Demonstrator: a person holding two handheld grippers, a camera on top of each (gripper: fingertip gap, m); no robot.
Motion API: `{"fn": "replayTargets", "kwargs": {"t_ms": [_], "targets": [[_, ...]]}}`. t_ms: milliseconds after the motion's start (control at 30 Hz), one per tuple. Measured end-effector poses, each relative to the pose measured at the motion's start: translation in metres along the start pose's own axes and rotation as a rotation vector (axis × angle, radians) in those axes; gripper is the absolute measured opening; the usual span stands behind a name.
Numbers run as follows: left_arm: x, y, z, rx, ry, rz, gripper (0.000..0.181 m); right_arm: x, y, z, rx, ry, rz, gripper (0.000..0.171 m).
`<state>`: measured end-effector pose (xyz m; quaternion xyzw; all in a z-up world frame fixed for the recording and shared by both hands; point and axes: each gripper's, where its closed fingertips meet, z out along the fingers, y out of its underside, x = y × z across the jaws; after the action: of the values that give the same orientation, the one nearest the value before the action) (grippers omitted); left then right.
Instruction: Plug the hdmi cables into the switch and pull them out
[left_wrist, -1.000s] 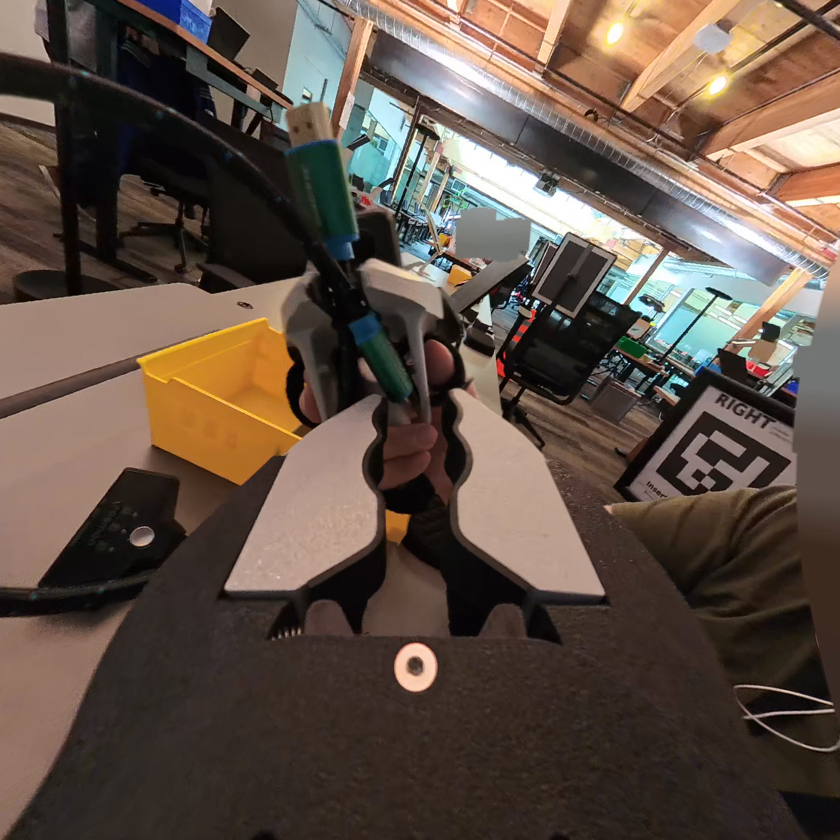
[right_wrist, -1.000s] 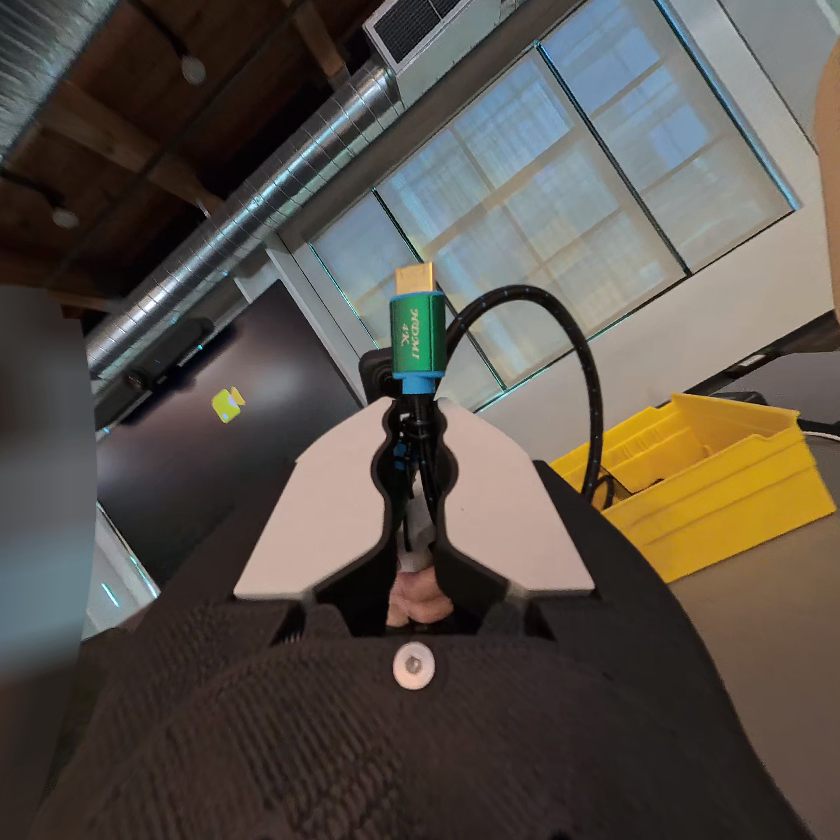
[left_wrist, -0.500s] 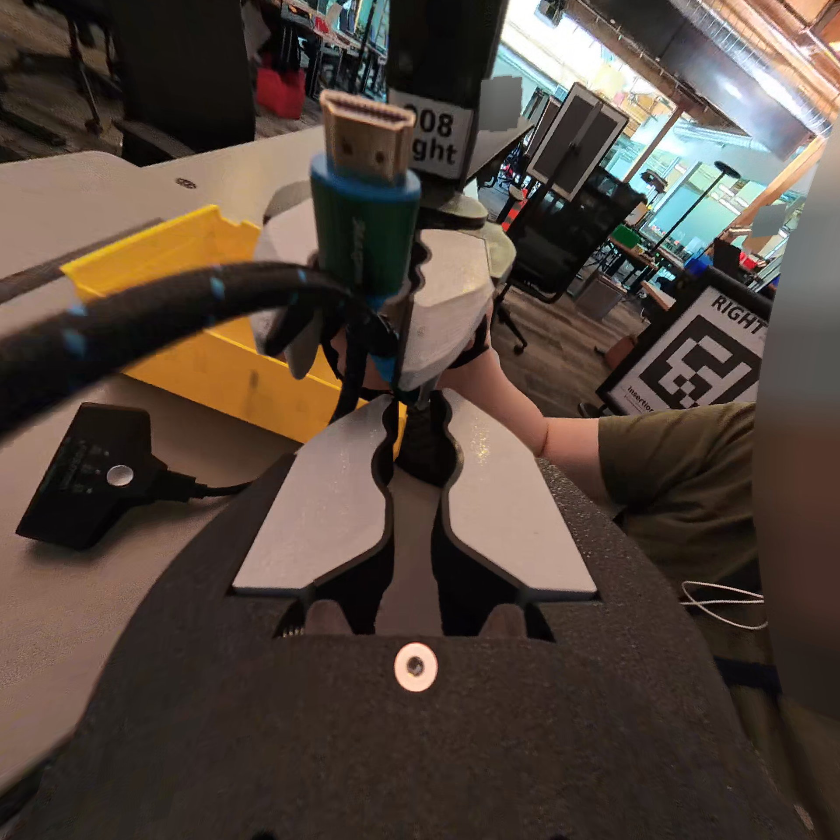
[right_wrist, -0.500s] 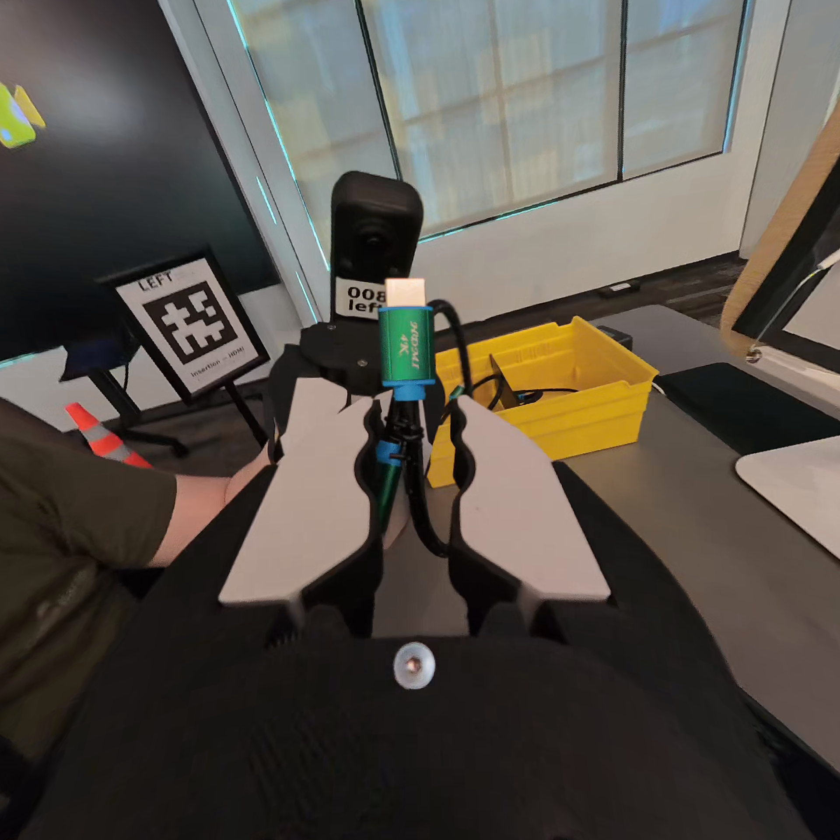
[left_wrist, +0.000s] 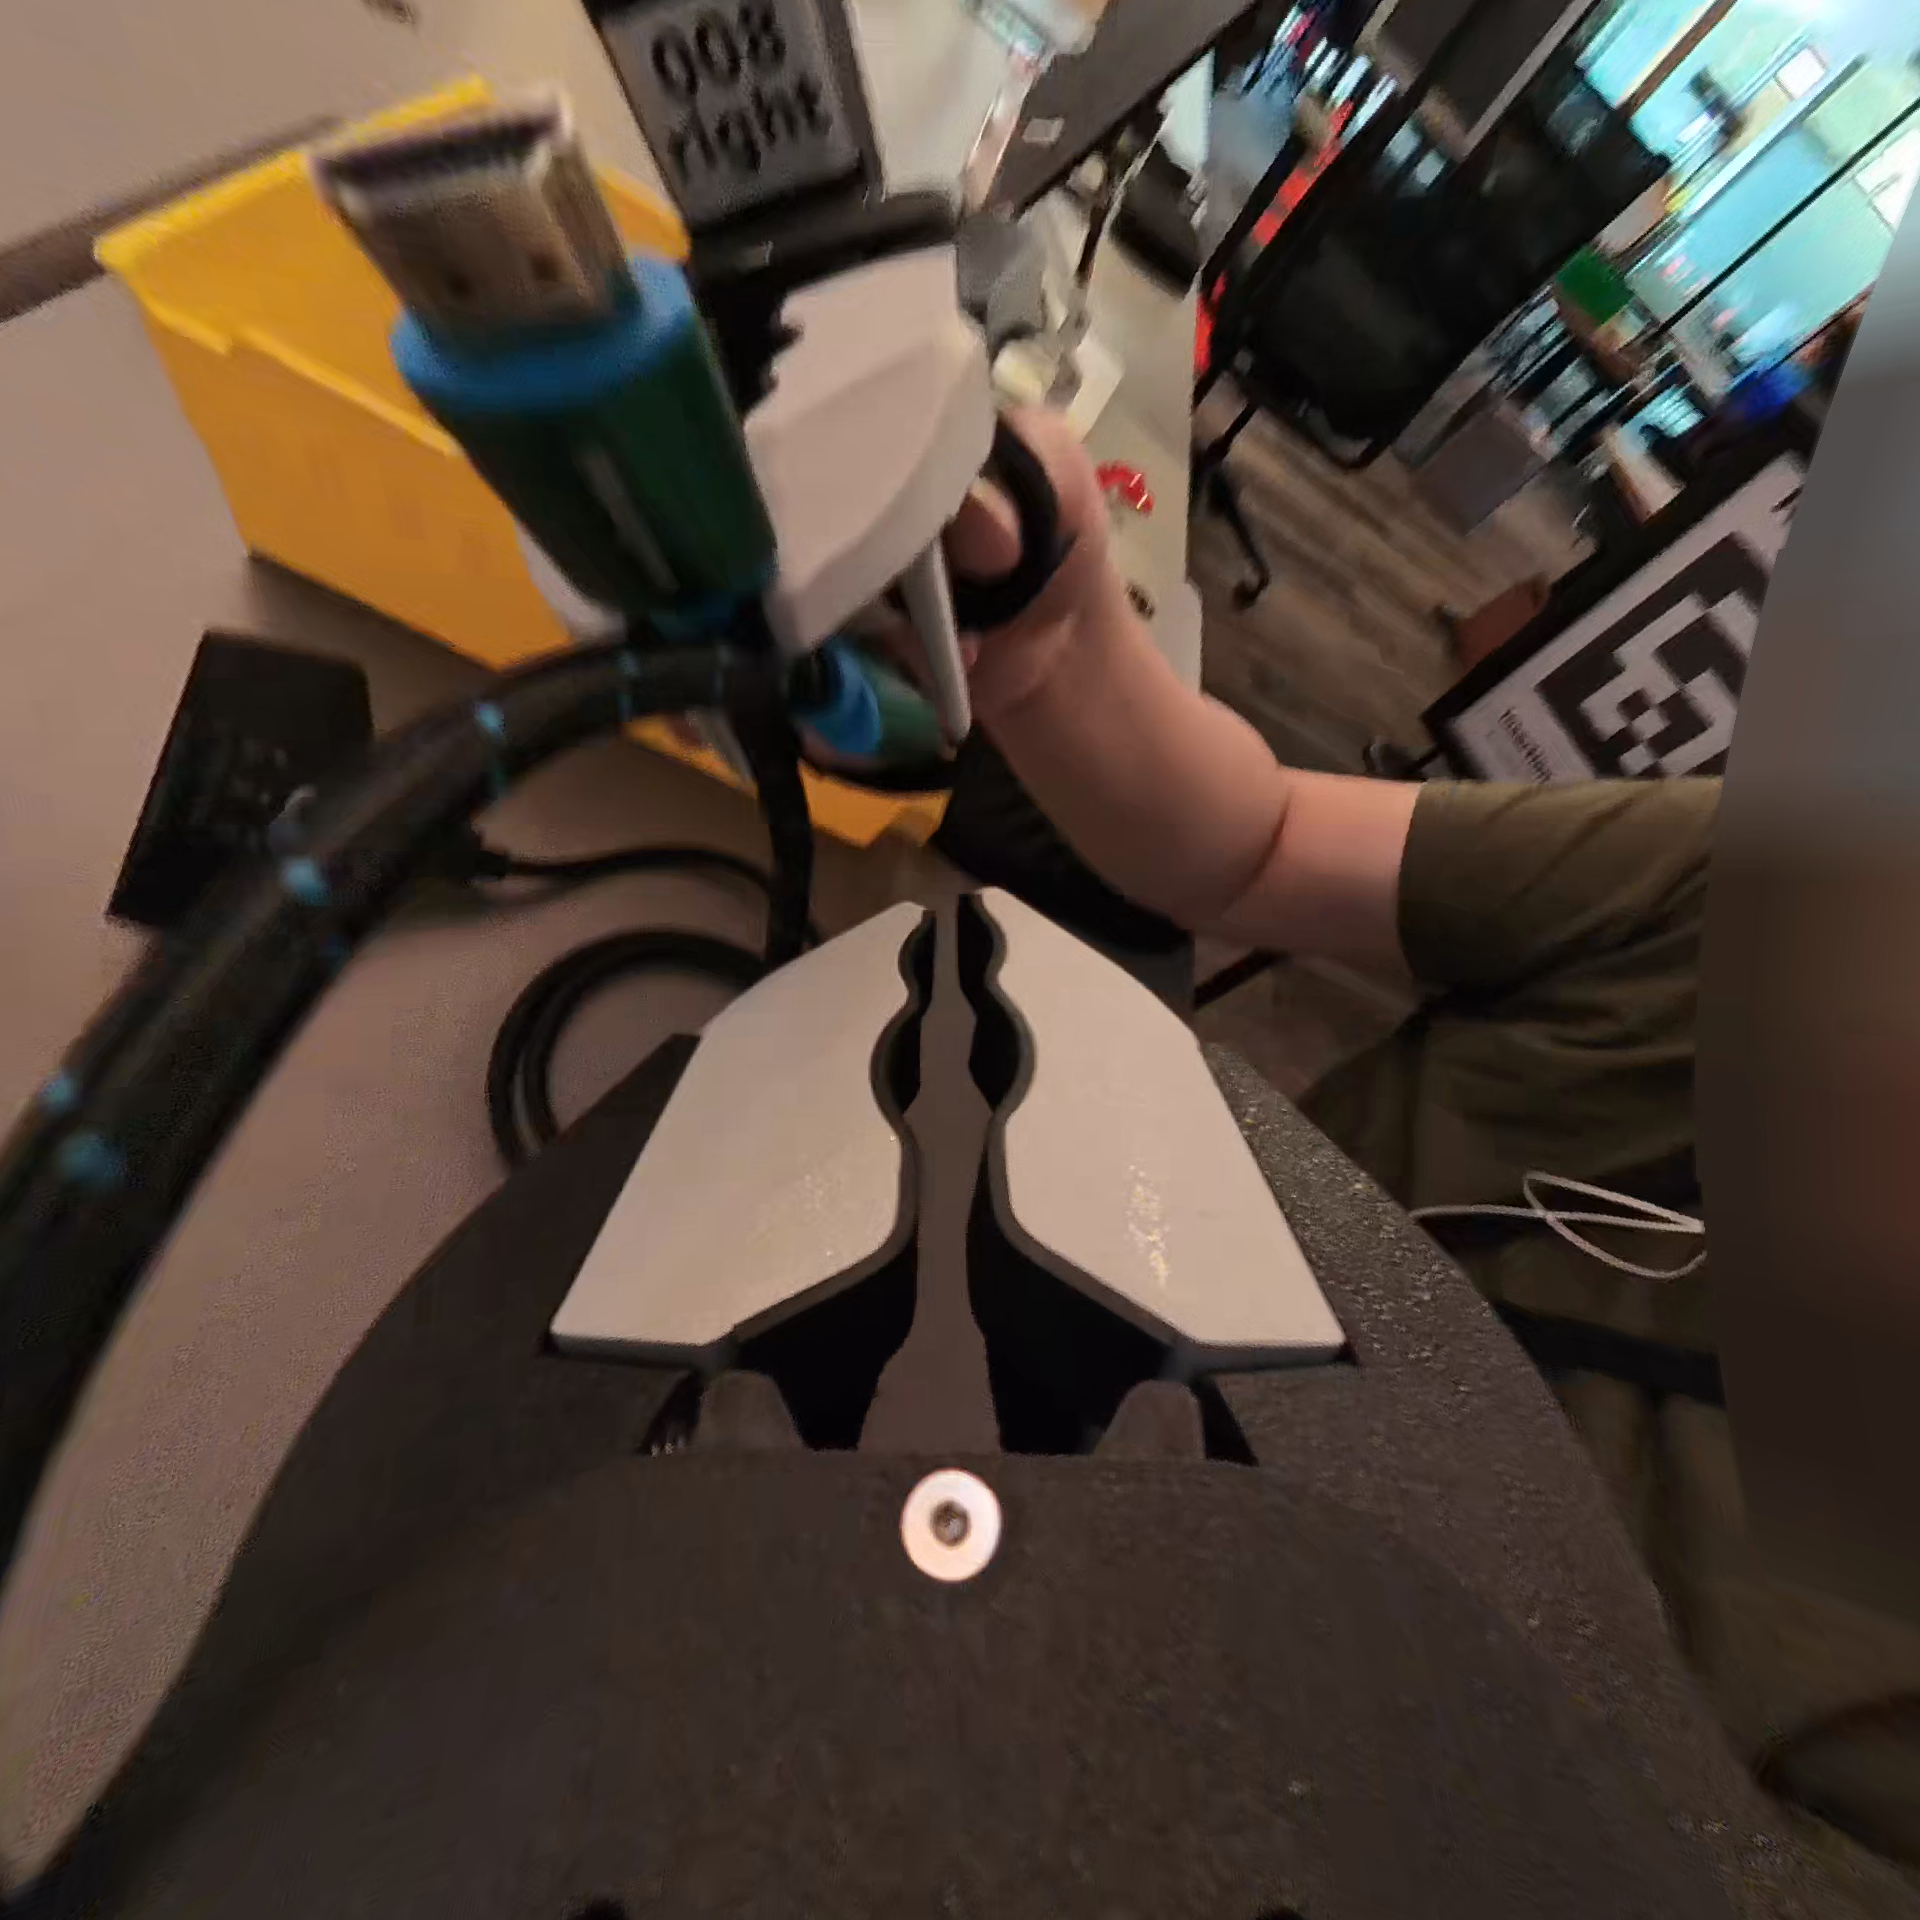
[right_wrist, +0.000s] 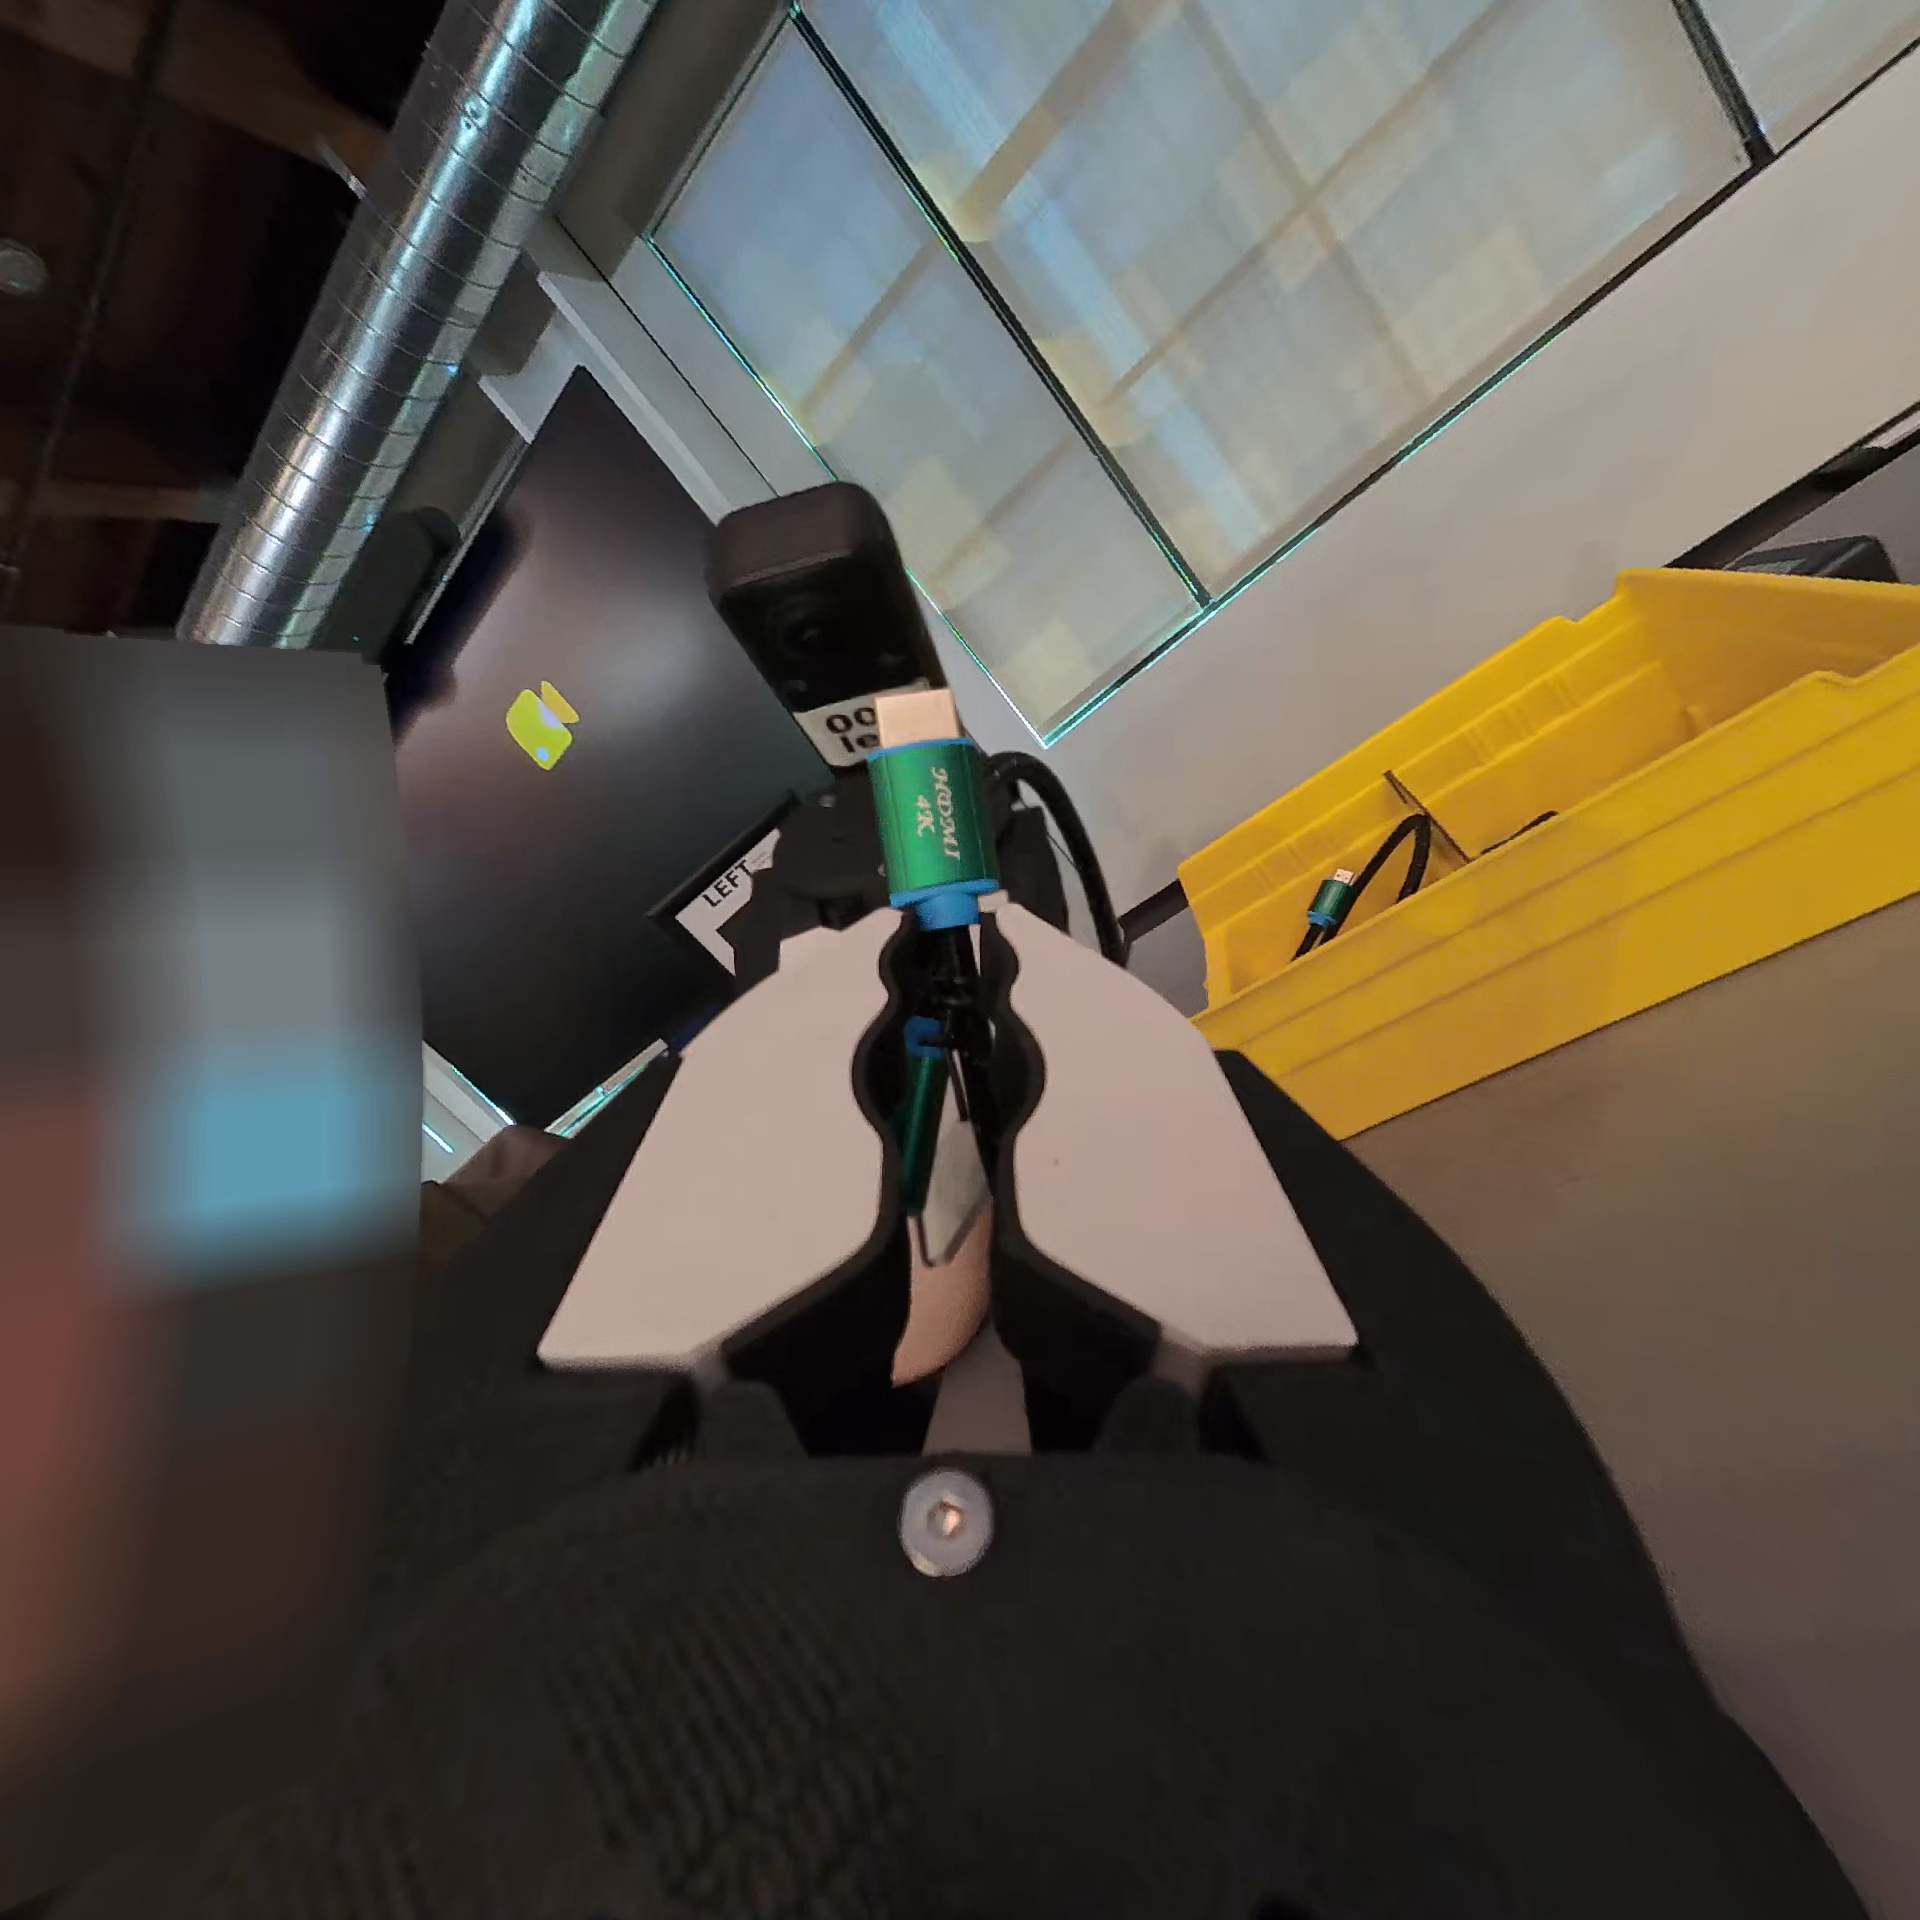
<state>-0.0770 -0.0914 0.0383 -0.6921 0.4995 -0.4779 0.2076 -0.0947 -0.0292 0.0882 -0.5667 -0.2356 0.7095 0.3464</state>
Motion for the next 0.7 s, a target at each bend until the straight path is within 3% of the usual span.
{"fn": "replayTargets", "kwargs": {"t_ms": [167, 267, 333, 500, 600, 700], "targets": [[-0.011, -0.009, -0.041, 0.057, -0.285, 0.123, 0.003, 0.019, 0.018, -0.007, -0.159, 0.157, -0.055, 0.011], [-0.042, -0.007, -0.076, 0.055, -0.583, 0.178, 0.031, 0.018, 0.027, -0.007, -0.223, 0.148, -0.050, 0.011], [-0.055, 0.001, -0.082, 0.008, -0.661, 0.242, 0.047, 0.014, 0.028, -0.004, -0.225, 0.116, -0.037, 0.011], [-0.052, 0.009, -0.055, -0.077, -0.520, 0.308, 0.055, 0.006, 0.036, -0.003, -0.286, 0.094, -0.098, 0.011], [-0.031, -0.009, -0.052, 0.042, -0.405, 0.330, 0.050, 0.003, 0.036, -0.005, -0.311, 0.121, -0.182, 0.011], [-0.021, -0.021, -0.054, 0.147, -0.345, 0.320, 0.049, 0.003, 0.032, -0.006, -0.332, 0.208, -0.403, 0.011]]}}
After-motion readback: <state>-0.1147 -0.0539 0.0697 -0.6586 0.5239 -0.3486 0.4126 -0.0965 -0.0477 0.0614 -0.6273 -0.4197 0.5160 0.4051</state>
